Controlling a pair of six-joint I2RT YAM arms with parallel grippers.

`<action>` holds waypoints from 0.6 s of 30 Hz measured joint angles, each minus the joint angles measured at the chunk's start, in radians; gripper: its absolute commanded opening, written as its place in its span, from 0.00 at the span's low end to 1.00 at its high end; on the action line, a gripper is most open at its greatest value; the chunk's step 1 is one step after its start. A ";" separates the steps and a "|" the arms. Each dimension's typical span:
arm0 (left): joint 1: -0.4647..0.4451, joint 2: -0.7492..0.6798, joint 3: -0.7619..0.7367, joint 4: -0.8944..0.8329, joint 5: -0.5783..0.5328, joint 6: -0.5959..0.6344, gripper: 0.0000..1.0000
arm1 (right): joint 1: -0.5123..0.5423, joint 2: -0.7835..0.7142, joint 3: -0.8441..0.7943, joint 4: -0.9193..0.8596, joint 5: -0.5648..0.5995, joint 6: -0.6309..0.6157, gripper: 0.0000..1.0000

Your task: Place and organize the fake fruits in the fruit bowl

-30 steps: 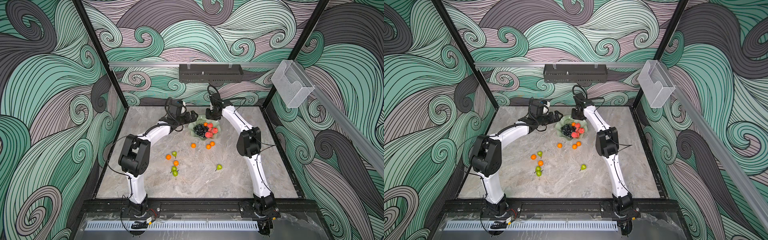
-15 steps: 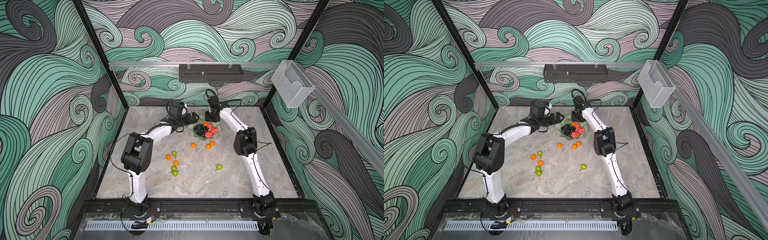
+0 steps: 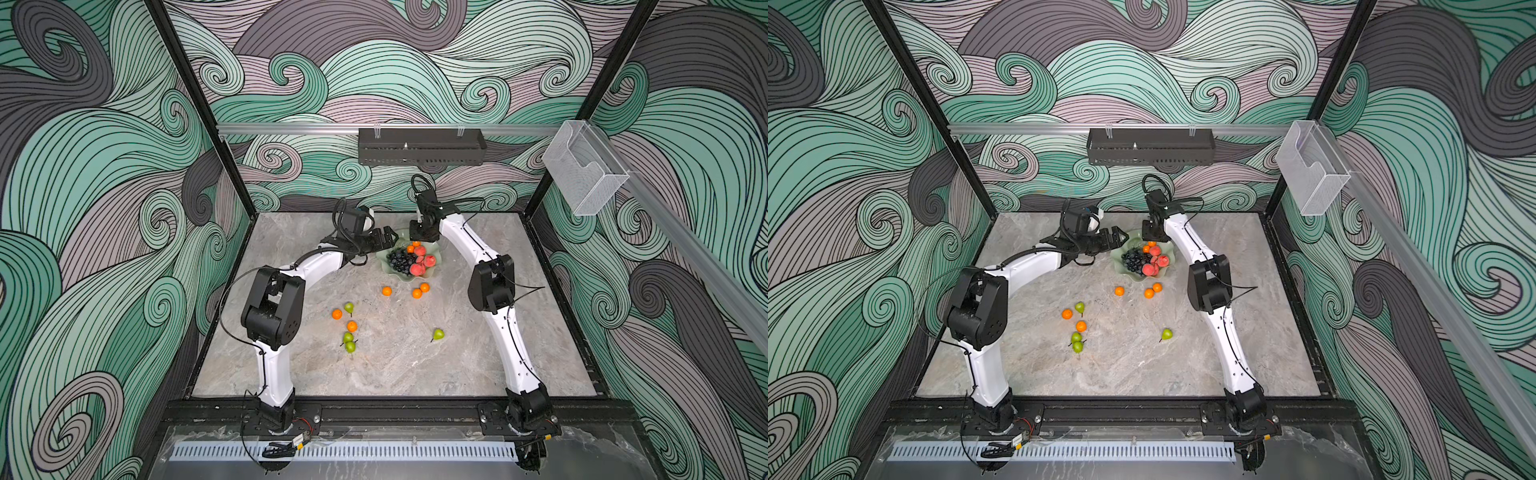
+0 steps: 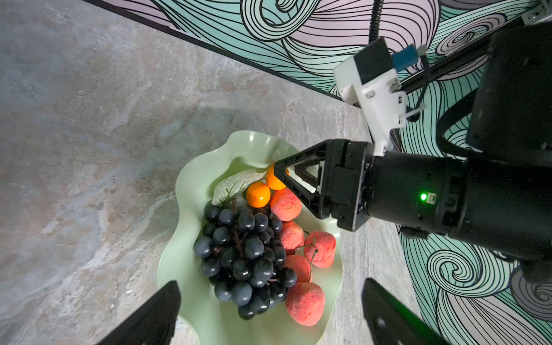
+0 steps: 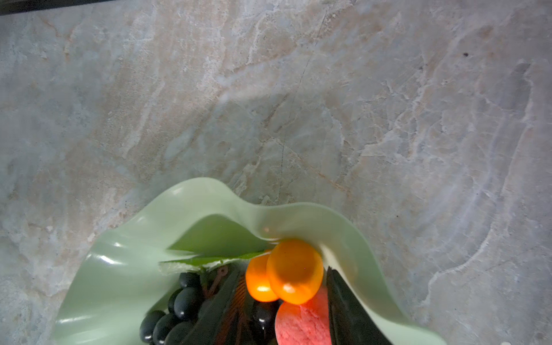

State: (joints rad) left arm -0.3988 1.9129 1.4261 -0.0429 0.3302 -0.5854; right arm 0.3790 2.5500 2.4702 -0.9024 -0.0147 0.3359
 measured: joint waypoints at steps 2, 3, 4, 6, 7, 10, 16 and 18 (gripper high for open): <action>0.000 -0.032 -0.016 -0.014 0.000 0.000 0.97 | 0.003 -0.038 -0.030 0.000 0.000 -0.004 0.46; -0.001 -0.053 -0.025 -0.019 -0.001 0.000 0.97 | 0.003 -0.065 -0.053 0.000 0.000 -0.006 0.46; -0.003 -0.075 -0.033 -0.025 -0.002 0.000 0.97 | 0.005 -0.094 -0.076 0.001 0.000 -0.007 0.46; -0.008 -0.120 -0.051 -0.033 -0.005 0.001 0.97 | 0.009 -0.161 -0.138 0.006 -0.004 -0.007 0.46; -0.012 -0.148 -0.066 -0.037 -0.008 0.002 0.97 | 0.011 -0.206 -0.184 0.018 -0.007 -0.007 0.46; -0.030 -0.222 -0.114 -0.054 -0.014 0.011 0.97 | 0.019 -0.358 -0.367 0.073 -0.015 0.003 0.46; -0.082 -0.357 -0.266 -0.069 -0.034 0.025 0.97 | 0.028 -0.654 -0.785 0.240 -0.039 0.064 0.45; -0.101 -0.388 -0.315 -0.070 -0.039 0.034 0.97 | 0.027 -0.722 -0.897 0.290 -0.042 0.089 0.45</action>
State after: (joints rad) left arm -0.4995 1.5246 1.1107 -0.1131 0.2913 -0.5510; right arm 0.4065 1.8282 1.5730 -0.6125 -0.0570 0.4248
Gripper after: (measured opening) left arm 0.974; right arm 0.456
